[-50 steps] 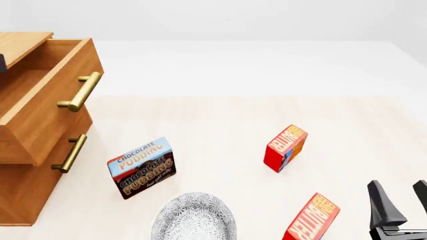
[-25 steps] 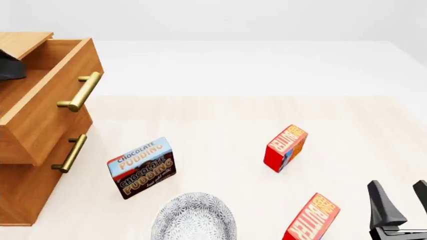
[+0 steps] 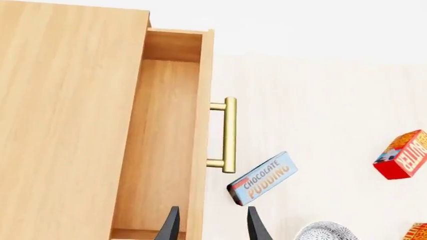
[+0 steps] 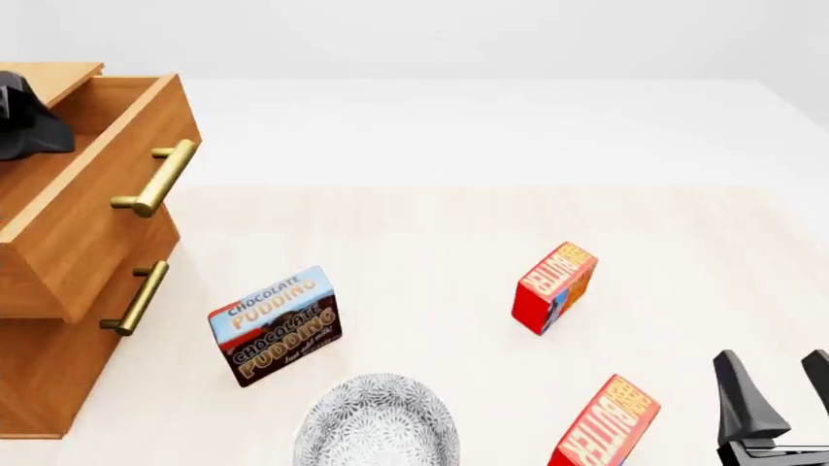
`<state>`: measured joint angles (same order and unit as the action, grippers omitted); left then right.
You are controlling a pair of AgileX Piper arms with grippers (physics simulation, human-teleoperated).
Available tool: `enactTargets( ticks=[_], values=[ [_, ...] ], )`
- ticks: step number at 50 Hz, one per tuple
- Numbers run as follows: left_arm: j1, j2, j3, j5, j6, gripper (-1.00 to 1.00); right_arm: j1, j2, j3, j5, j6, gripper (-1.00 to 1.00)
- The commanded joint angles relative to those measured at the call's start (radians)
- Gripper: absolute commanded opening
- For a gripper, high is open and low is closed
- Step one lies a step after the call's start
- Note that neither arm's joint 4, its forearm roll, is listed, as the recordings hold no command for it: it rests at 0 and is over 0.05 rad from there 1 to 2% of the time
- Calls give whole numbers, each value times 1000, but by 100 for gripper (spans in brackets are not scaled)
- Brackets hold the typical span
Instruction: Put the butter at the front in the top drawer of the cabinet and close it.
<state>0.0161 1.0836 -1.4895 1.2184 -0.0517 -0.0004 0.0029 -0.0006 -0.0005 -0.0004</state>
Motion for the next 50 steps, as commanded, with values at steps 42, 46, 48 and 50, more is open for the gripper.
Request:
enactTargets(
  ticks=[42,46,48,50],
  values=[
    [-3,87,81,-108,-82,100,0,0,0,0,0,100],
    [2,88,92,-119,-87,100,0,0,0,1,0,100],
    [6,88,96,-125,-90,100,0,0,0,1,0,100],
    [13,95,95,-137,-92,100,0,0,0,0,0,100]
  ],
)
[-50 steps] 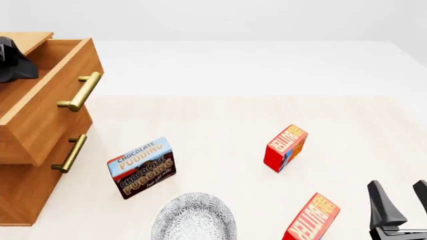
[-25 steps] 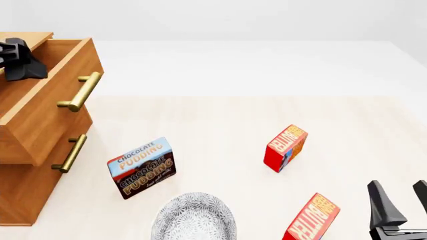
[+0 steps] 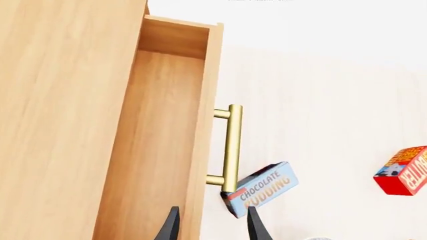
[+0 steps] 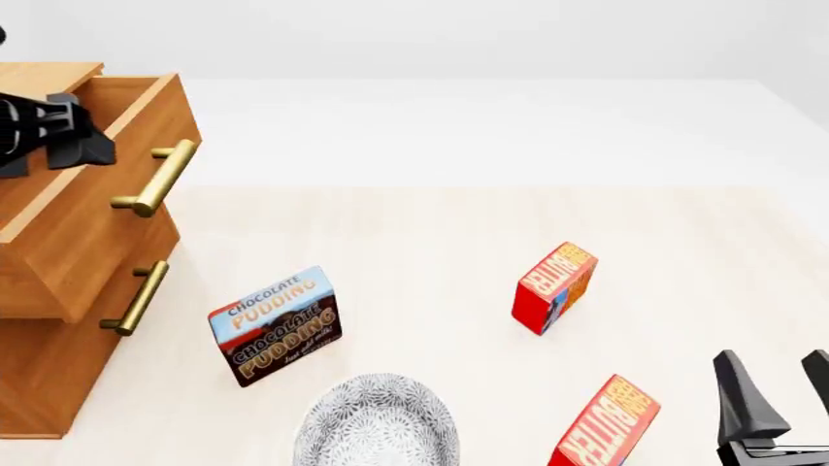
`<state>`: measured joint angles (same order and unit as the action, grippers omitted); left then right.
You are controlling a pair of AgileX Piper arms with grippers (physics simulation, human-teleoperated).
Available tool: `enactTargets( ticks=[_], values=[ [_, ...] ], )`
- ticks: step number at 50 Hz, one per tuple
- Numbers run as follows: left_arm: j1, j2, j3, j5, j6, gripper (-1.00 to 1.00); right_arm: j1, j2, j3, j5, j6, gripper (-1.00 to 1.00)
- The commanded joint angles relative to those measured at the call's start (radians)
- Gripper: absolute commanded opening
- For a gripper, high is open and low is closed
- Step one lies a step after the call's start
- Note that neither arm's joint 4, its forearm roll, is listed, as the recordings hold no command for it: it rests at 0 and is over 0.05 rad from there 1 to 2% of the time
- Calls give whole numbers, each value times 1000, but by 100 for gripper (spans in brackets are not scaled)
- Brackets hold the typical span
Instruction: Put the butter at the front in the top drawer of the cabinet and close it.
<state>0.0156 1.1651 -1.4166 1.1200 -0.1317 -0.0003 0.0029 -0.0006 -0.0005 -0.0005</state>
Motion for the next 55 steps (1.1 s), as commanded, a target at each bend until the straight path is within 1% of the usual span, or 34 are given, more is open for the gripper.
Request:
enactTargets(
  ticks=[1,29,36,48,55],
  values=[
    [14,9,26,-36,-14,100,0,0,0,0,0,100],
    [8,30,112,-103,-33,100,0,0,0,1,0,100],
    [-19,40,122,-118,-41,100,0,0,0,0,0,100],
    [-36,52,128,-127,-41,100,0,0,0,0,0,100],
    [-67,63,133,-132,-44,100,0,0,0,0,0,100]
  ],
)
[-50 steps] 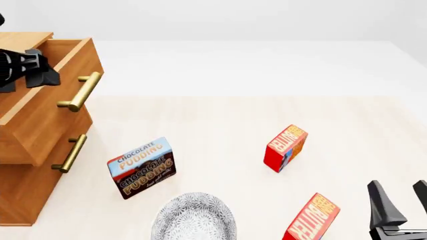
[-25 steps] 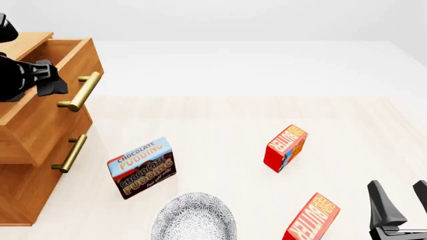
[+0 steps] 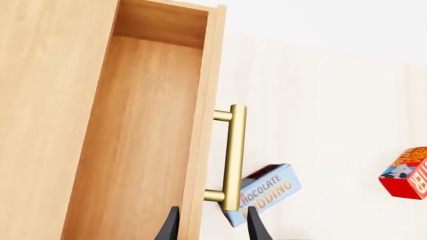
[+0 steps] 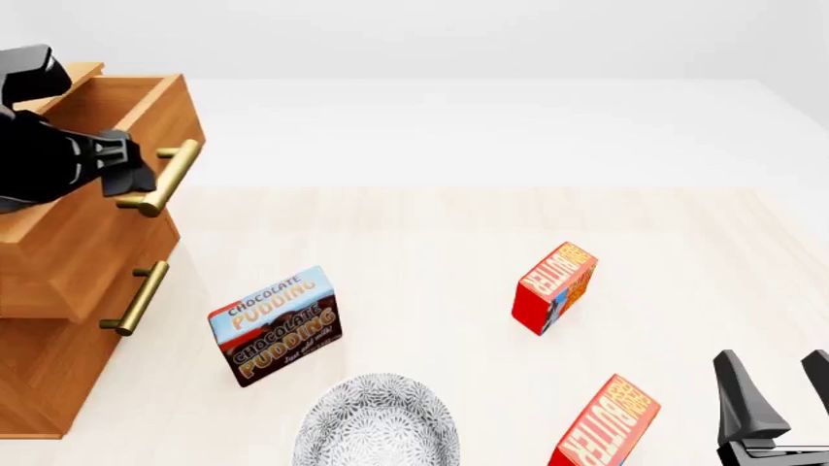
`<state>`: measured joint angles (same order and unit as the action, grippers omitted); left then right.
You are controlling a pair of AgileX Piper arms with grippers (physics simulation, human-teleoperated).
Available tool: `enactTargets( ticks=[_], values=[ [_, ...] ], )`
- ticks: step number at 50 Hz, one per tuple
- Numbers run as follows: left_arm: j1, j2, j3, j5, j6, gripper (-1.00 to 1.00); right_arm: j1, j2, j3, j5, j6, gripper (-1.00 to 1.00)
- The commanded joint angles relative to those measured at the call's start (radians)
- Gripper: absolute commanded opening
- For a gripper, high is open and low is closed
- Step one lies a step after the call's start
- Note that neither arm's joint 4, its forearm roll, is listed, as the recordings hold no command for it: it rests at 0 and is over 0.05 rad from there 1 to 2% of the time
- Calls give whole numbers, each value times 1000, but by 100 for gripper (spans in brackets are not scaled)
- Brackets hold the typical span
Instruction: Put the butter at the front in the top drawer of the cabinet and close it.
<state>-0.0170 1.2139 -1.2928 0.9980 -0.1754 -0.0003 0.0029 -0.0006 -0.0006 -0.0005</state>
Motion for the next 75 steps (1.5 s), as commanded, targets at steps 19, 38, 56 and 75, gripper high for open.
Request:
enactTargets(
  ticks=[19,38,56,75],
  values=[
    [-116,24,9,-8,-3,100,0,0,0,1,0,100],
    [-178,39,0,-15,-4,100,0,0,0,0,0,100],
    [-262,63,-33,-11,-3,100,0,0,0,0,0,100],
    [-340,77,-46,-13,-25,100,0,0,0,0,0,100]
  ],
)
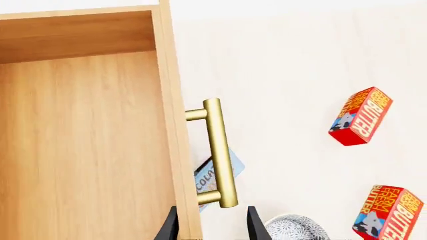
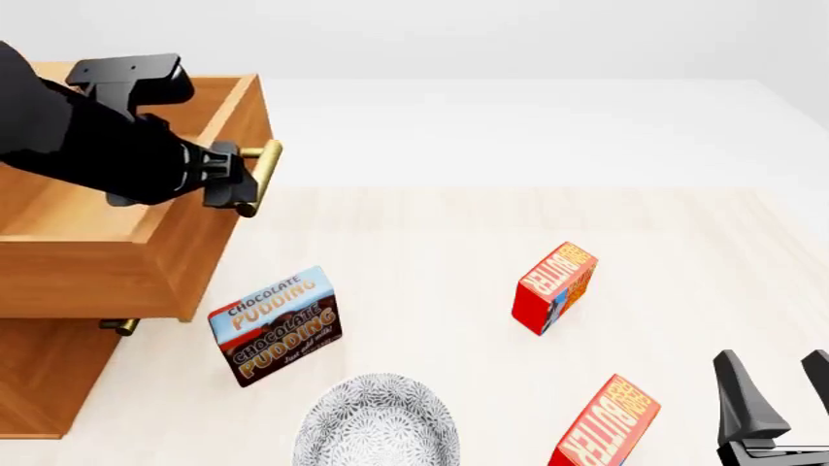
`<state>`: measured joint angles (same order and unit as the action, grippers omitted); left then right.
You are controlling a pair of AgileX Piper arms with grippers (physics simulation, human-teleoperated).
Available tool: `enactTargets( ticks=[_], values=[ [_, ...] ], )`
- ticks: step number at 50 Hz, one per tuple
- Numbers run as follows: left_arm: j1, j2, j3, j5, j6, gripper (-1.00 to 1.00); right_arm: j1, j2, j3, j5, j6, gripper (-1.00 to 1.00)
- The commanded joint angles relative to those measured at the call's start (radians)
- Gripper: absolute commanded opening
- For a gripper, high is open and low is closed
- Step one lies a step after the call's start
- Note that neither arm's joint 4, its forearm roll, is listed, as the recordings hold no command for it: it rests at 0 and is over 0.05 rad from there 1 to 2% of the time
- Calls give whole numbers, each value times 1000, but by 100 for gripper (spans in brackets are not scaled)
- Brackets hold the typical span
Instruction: Put the butter at the front in the top drawer of the cabinet and close it.
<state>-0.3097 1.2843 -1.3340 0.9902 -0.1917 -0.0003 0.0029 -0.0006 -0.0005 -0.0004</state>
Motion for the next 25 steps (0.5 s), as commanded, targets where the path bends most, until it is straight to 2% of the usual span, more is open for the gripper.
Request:
enactTargets(
  ticks=[1,25],
  values=[
    [-62,6,-6,-6,-13,100,0,0,0,0,0,100],
    [-176,64,-35,-40,-46,100,-1,4,0,-3,0,100]
  ],
)
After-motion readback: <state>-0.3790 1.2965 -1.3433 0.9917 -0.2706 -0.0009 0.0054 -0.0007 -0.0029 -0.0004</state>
